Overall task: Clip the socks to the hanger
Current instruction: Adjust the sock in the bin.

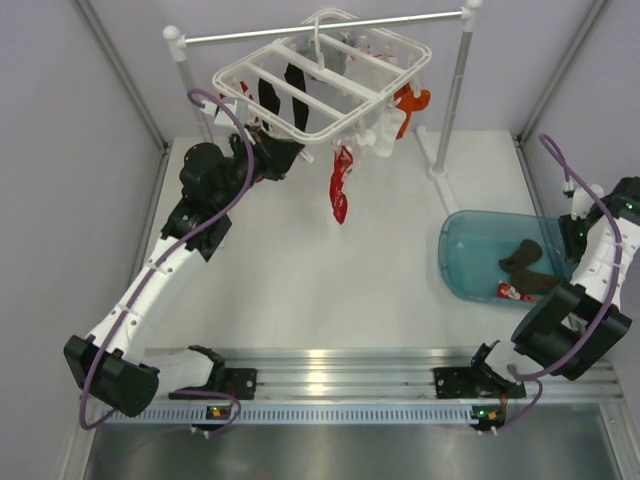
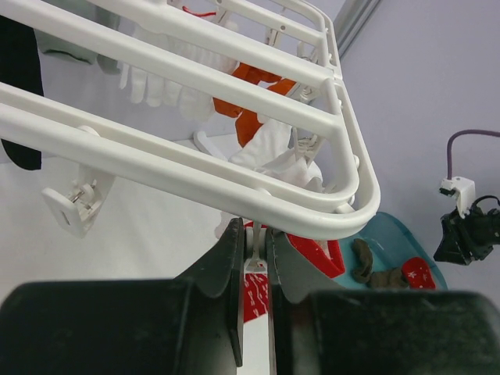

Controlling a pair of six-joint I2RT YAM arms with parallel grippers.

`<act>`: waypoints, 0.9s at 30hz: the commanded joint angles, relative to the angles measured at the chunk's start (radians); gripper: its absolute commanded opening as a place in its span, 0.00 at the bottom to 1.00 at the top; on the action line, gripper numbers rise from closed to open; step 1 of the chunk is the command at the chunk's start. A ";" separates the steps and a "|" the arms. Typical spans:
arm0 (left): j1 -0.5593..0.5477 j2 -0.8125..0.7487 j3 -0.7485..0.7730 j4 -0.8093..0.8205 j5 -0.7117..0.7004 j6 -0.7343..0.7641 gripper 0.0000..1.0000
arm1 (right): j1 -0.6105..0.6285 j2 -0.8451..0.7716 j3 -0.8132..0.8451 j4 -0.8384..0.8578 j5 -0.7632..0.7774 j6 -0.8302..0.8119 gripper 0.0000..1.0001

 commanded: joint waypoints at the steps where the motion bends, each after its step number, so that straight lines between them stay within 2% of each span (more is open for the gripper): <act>1: 0.000 -0.006 0.020 0.076 -0.002 -0.009 0.00 | -0.012 -0.069 -0.102 0.210 0.179 0.135 0.39; 6: 0.000 -0.015 0.020 0.074 -0.005 0.000 0.00 | -0.049 -0.038 -0.159 0.322 0.271 0.188 0.38; 15: 0.000 -0.020 0.010 0.084 -0.011 0.000 0.00 | -0.066 0.056 -0.162 0.321 0.239 0.306 0.36; 27: 0.000 -0.020 0.010 0.081 -0.013 0.010 0.00 | -0.066 0.128 -0.227 0.370 0.244 0.367 0.33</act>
